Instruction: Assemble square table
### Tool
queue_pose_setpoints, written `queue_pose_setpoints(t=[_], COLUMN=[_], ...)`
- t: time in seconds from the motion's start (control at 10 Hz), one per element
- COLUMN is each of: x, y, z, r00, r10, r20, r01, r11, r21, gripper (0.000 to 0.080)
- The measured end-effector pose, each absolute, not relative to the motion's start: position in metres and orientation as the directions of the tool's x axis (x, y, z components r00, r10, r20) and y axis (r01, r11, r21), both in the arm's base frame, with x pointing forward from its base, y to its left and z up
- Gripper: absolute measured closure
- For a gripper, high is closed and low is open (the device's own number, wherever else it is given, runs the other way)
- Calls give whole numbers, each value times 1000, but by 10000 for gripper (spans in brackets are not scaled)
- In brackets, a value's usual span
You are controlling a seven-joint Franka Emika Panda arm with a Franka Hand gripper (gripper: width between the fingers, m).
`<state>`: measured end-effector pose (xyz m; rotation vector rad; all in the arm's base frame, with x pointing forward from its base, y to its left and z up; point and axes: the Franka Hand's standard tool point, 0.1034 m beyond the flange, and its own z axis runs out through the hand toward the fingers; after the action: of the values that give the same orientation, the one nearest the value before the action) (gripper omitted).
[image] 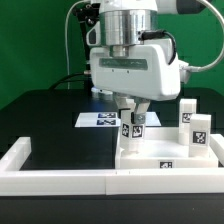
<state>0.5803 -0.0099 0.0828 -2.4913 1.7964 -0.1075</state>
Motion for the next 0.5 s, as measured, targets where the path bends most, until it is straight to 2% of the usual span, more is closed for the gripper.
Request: queue_pose_setpoints(t=[0.3,0.5], x=[580,580], y=[-6,-6], z=[83,82], r00=[43,20], r10=[-999,-999], r20=[-22,-25], r01=[-994,-995], r11=[-41,-18], r21=[-100,-99], gripper=[507,507])
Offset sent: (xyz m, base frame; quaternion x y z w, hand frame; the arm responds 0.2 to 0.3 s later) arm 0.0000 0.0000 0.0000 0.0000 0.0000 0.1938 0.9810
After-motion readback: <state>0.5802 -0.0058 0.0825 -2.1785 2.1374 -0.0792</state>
